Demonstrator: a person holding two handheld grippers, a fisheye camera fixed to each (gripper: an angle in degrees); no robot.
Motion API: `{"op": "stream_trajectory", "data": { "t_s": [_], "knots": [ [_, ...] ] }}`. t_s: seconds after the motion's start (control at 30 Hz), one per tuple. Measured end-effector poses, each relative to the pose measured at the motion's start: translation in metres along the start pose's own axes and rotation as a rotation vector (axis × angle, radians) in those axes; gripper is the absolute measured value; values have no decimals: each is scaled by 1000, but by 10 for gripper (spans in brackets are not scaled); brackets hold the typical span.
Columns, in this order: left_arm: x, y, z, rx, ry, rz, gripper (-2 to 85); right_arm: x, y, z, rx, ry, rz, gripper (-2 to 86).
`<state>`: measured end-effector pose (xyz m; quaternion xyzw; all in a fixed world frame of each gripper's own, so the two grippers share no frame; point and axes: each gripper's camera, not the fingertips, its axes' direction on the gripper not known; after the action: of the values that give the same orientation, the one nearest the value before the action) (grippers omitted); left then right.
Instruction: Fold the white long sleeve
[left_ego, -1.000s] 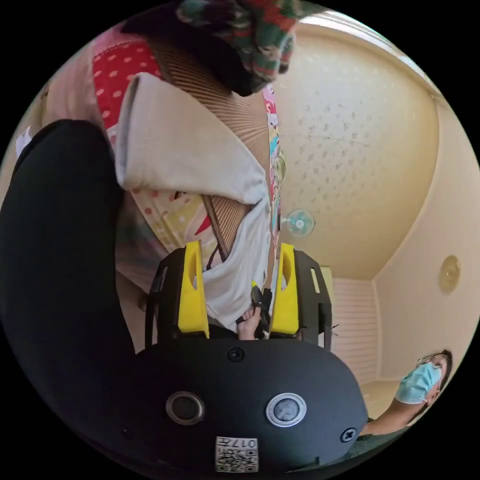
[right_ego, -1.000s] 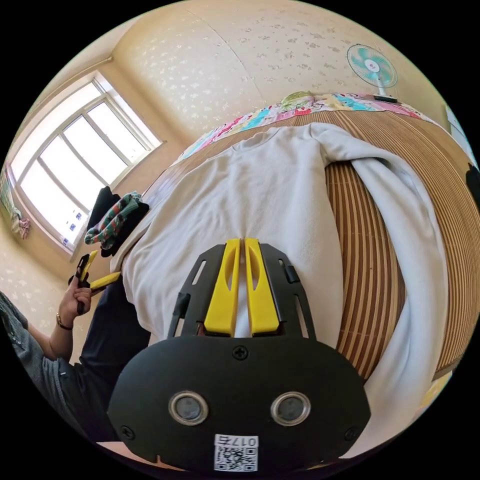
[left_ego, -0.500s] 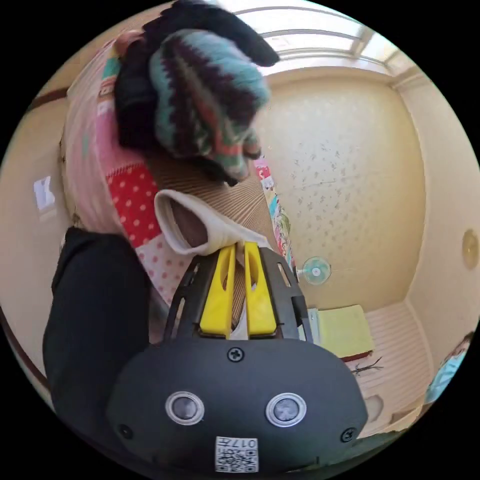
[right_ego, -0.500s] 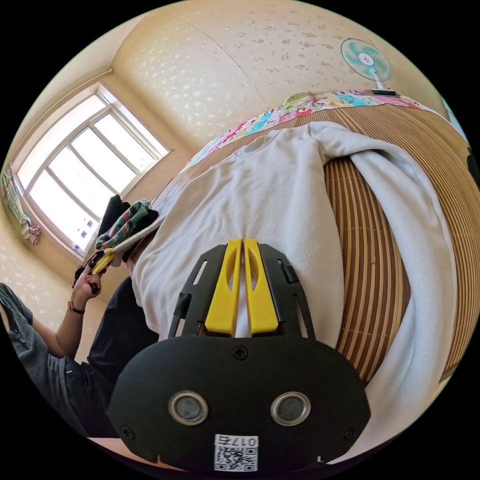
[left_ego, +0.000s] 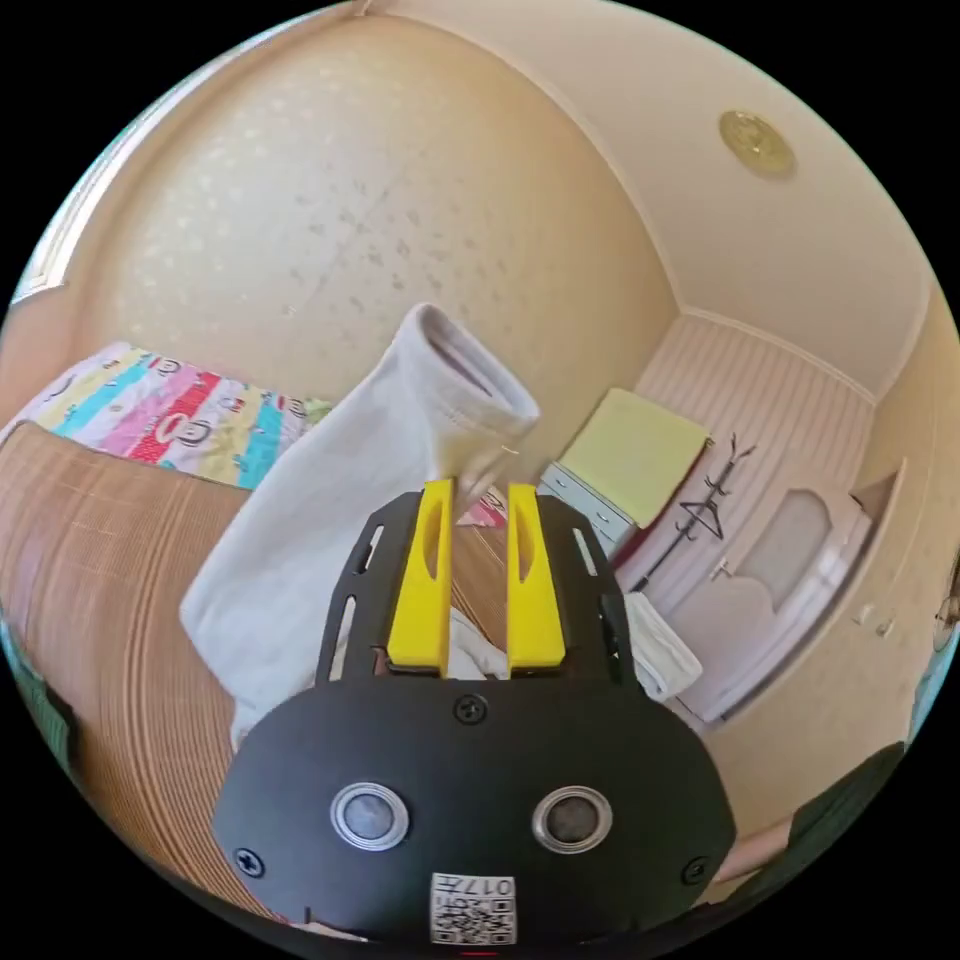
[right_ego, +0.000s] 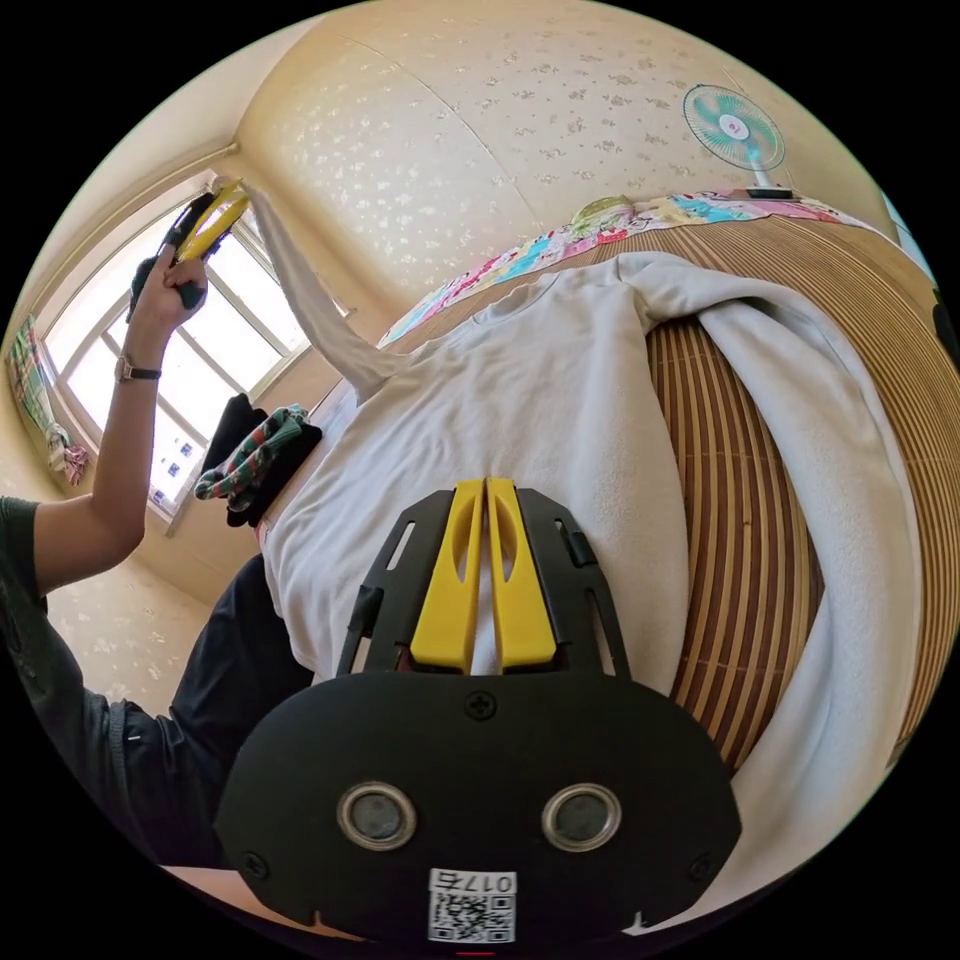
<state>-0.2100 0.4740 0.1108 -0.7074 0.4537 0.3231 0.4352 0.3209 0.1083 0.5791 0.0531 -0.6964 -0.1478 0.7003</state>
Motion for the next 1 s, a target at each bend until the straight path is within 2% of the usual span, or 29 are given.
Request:
{"op": "stream_trajectory", "data": {
  "t_s": [0.07, 0.17, 0.33, 0.43, 0.5, 0.53, 0.57, 0.6, 0.67, 0.8, 0.87, 1.0],
  "knots": [
    [7, 27, 66, -161, 76, 17, 129, -1, -2, -1, 1, -3, 1, 6],
    [2, 99, 113, -291, -3, -27, 149, -3, -5, -2, 2, -5, 0, 6],
    [-36, 219, 73, -340, -164, -191, 146, -7, -12, -4, 9, -3, -6, 5],
    [-47, 285, 23, -367, -399, -244, 146, -9, -17, -4, 9, 0, -7, 5],
    [-50, 328, 5, -459, -629, -234, 143, -10, -21, -4, 9, 2, -6, 5],
    [-53, 339, 6, -498, -666, -230, 142, -11, -25, -4, 7, 3, -5, 5],
    [-54, 357, 7, -510, -688, -172, 131, -12, -26, -4, 6, 4, -4, 6],
    [-48, 370, 0, -451, -687, -128, 121, -13, -31, -4, 0, 9, 1, 6],
    [-48, 382, -7, -402, -691, -150, 108, -14, -39, -4, -20, 17, 18, 7],
    [-49, 400, -14, -384, -686, -174, 90, 7, -63, -20, -141, -136, 323, 9],
    [-46, 407, -16, -384, -691, -162, 89, 2, -60, -57, -77, -88, 383, 12],
    [-40, 422, -21, -376, -716, -141, 89, 3, -44, -153, 30, 270, 552, 27]
  ]
}}
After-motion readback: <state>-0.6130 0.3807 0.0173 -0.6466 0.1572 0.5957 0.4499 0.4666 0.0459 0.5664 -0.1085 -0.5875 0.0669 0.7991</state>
